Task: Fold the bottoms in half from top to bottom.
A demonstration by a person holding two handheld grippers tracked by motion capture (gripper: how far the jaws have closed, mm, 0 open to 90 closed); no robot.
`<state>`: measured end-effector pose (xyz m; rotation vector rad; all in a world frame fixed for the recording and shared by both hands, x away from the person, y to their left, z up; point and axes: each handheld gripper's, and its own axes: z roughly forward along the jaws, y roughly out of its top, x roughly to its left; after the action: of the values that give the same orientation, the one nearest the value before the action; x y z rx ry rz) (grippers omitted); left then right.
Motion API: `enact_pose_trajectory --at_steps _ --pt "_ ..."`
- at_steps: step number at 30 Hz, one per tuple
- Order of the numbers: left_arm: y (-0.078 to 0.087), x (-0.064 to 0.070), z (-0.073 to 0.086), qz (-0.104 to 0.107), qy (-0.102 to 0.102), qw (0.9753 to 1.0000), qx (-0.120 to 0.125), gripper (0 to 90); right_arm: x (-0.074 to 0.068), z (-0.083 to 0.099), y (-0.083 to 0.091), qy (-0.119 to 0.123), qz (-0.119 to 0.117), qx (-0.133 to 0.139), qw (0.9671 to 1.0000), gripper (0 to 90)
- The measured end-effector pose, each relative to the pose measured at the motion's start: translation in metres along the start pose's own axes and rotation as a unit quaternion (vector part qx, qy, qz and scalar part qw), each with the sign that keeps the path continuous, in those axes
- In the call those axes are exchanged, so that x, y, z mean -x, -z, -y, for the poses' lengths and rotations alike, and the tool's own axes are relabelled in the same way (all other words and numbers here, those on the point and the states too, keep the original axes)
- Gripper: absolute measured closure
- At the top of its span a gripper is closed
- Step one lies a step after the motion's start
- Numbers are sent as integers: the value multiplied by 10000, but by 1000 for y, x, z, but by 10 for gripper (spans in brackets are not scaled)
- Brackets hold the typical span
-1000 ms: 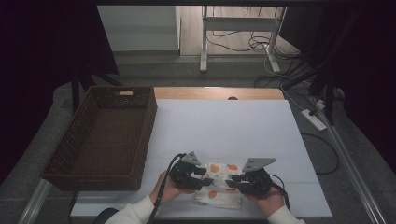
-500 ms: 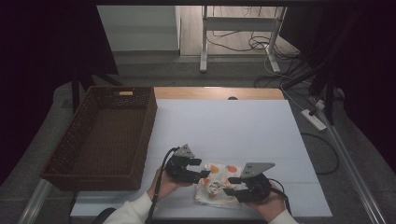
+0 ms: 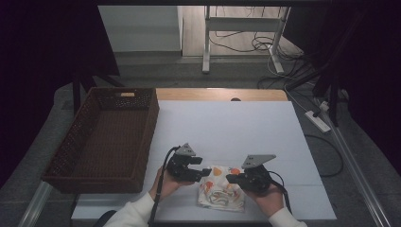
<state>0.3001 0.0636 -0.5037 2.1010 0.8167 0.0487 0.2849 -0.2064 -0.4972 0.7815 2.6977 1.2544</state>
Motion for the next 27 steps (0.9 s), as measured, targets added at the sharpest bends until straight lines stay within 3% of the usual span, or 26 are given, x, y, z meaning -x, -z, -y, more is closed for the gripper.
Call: enact_pose_trajectory --at_steps 8,10,14,19,24,27 --pt "-1 -3 0 -42 48 10000 -4 383 -10 -5 -24 191 -193 -328 9991 891" --pt "-1 -3 0 -55 56 10000 11 383 -19 -3 -28 276 -402 -433 9979 891" --pt "-1 -4 1 -69 59 10000 -1 383 -34 4 -26 461 -475 -597 9960 891" --pt "0 -4 0 -94 45 9999 16 391 -35 11 -22 337 -640 -580 9957 892" --pt "2 -5 -1 -115 16 9998 162 458 -33 13 -22 267 -623 -557 9961 891" --pt "1 -5 -3 -84 32 9997 207 564 -34 13 -25 306 -613 -555 9961 891"
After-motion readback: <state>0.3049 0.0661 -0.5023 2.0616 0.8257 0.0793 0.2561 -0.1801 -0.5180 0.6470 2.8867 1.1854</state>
